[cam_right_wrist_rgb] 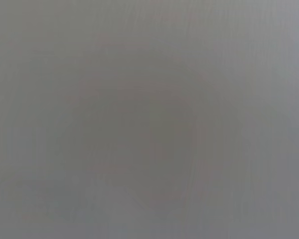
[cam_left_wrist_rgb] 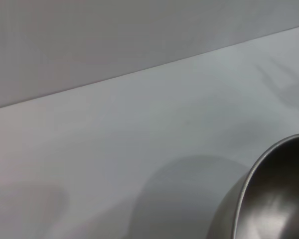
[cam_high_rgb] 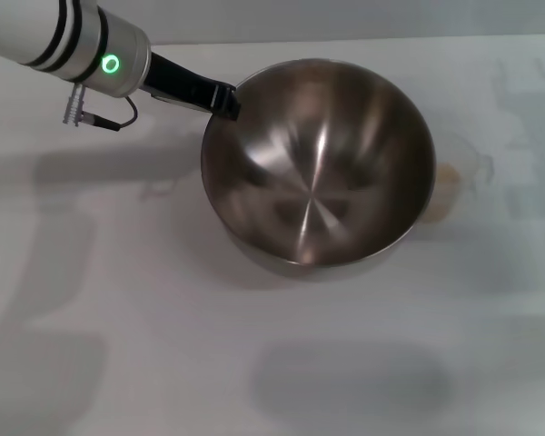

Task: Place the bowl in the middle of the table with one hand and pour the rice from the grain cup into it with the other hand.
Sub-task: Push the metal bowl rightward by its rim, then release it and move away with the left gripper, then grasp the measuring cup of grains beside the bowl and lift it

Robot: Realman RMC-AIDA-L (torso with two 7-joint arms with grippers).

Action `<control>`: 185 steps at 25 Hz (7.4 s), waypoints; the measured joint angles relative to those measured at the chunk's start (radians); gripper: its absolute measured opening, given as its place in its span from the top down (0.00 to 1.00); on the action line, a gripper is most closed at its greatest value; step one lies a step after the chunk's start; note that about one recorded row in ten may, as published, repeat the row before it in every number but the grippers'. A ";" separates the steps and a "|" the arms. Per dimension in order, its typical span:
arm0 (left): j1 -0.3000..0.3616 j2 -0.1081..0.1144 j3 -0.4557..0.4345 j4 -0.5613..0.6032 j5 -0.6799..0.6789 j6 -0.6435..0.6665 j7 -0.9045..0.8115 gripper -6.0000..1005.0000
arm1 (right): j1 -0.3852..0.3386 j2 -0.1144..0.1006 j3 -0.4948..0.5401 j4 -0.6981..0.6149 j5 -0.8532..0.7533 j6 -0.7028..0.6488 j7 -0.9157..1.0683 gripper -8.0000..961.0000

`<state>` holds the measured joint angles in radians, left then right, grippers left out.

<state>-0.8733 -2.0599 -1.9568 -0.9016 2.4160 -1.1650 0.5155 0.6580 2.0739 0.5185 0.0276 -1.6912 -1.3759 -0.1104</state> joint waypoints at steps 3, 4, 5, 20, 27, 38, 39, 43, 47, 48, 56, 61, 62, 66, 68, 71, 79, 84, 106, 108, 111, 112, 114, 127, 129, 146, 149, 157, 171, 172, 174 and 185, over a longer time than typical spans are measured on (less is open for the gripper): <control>0.003 0.000 0.012 0.012 0.000 0.022 0.000 0.95 | 0.000 0.000 0.000 0.000 -0.001 0.000 0.000 0.42; 0.003 0.000 0.013 0.014 0.000 0.025 0.000 0.95 | 0.000 0.000 0.000 0.000 -0.001 0.000 0.000 0.42; 0.004 0.000 0.014 0.017 0.000 0.028 0.001 0.95 | 0.000 0.000 0.000 0.001 -0.001 0.000 0.000 0.42; 0.006 -0.002 0.027 0.043 0.000 0.057 0.019 0.95 | -0.003 0.000 0.000 0.007 -0.001 0.000 0.000 0.42; 0.007 -0.002 0.027 0.044 0.000 0.061 0.019 0.95 | -0.006 0.002 0.000 0.010 -0.001 0.000 0.000 0.42; 0.007 0.000 0.019 0.069 -0.001 0.077 0.020 0.93 | -0.008 0.002 0.000 0.012 -0.001 -0.003 0.000 0.42; 0.008 0.000 0.018 0.069 -0.005 0.078 0.020 0.92 | -0.008 0.002 -0.001 0.012 -0.001 -0.004 0.000 0.42; 0.010 0.000 0.017 0.062 -0.006 0.079 0.020 0.90 | -0.010 0.002 -0.002 0.012 -0.001 -0.012 0.000 0.42; 0.021 0.000 0.005 0.022 -0.011 0.071 0.020 0.90 | -0.011 0.002 -0.002 0.012 -0.001 -0.012 0.000 0.42; 0.028 0.000 0.003 0.003 -0.014 0.068 0.020 0.90 | -0.011 0.002 -0.002 0.012 -0.001 -0.012 0.000 0.43; 0.117 -0.002 0.003 -0.184 -0.062 0.099 0.020 0.90 | -0.011 0.002 -0.002 0.008 0.000 -0.004 0.000 0.42; 0.234 -0.006 0.027 -0.284 -0.058 0.370 0.101 0.90 | -0.009 0.002 0.000 0.006 0.003 -0.004 0.000 0.42; 0.258 -0.007 0.044 -0.290 -0.060 0.450 0.126 0.90 | -0.009 0.002 0.000 0.006 0.003 -0.004 0.000 0.42; 0.355 -0.006 0.167 -0.282 -0.061 0.832 0.200 0.90 | -0.010 0.002 0.005 0.006 0.005 -0.003 0.000 0.42; 0.394 -0.006 0.248 -0.260 -0.060 1.058 0.221 0.90 | -0.011 0.002 0.007 0.005 0.006 -0.003 0.000 0.42; 0.436 -0.006 0.389 -0.189 -0.054 1.410 0.217 0.90 | -0.015 0.002 0.008 0.005 0.006 -0.003 -0.001 0.42; 0.442 -0.002 0.614 0.064 0.005 2.030 -0.138 0.90 | -0.024 0.002 0.008 0.008 0.006 -0.006 0.001 0.42; 0.415 0.000 0.609 0.255 0.218 2.148 -0.600 0.90 | -0.028 0.002 0.009 0.009 0.006 -0.011 0.002 0.42; 0.389 -0.010 0.604 0.505 0.252 2.272 -0.722 0.41 | -0.146 -0.001 -0.130 0.018 -0.047 -0.058 0.259 0.42; 0.384 -0.010 0.606 0.515 0.252 2.272 -0.722 0.36 | -0.158 0.001 -0.135 0.019 -0.048 -0.064 0.259 0.42; 0.378 -0.011 0.609 0.524 0.253 2.271 -0.721 0.29 | -0.208 0.007 -0.138 0.043 -0.049 -0.086 0.251 0.42; 0.380 -0.011 0.609 0.522 0.254 2.271 -0.721 0.25 | -0.226 0.008 -0.136 0.061 -0.049 -0.090 0.242 0.42; 0.383 -0.009 0.607 0.518 0.254 2.271 -0.721 0.16 | -0.264 0.008 -0.129 0.108 -0.043 -0.093 0.207 0.42; 0.393 -0.001 0.603 0.514 0.258 2.280 -0.723 0.16 | -0.475 0.012 -0.169 0.424 -0.045 -0.080 -0.110 0.42; 0.393 0.000 0.602 0.515 0.260 2.280 -0.723 0.16 | -0.489 0.013 -0.195 0.438 -0.038 -0.076 -0.112 0.42; 0.395 0.003 0.577 0.513 0.324 2.283 -0.723 0.16 | -0.504 0.017 -0.208 0.465 -0.033 0.065 -0.128 0.42; 0.398 0.003 0.578 0.513 0.324 2.283 -0.722 0.16 | -0.486 0.015 -0.204 0.458 -0.033 0.089 -0.128 0.42; 0.398 0.003 0.578 0.513 0.324 2.298 -0.722 0.16 | -0.458 0.013 -0.201 0.442 -0.033 0.118 -0.129 0.42; 0.402 -0.002 0.578 0.501 0.324 2.313 -0.723 0.16 | -0.410 0.012 -0.201 0.401 -0.033 0.179 -0.119 0.42; 0.403 -0.002 0.578 0.501 0.324 2.316 -0.723 0.16 | -0.410 0.012 -0.201 0.401 -0.033 0.179 -0.119 0.42; 0.404 -0.003 0.578 0.501 0.324 2.319 -0.723 0.16 | -0.405 0.013 -0.201 0.397 -0.033 0.183 -0.119 0.42; 0.419 -0.003 0.578 0.497 0.324 2.341 -0.732 0.16 | -0.379 0.015 -0.201 0.380 -0.033 0.207 -0.117 0.43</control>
<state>-0.4540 -2.0632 -1.3783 -0.4043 2.7397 1.1759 -0.2168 0.2786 2.0891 0.3175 0.4071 -1.7240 -1.1687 -0.2273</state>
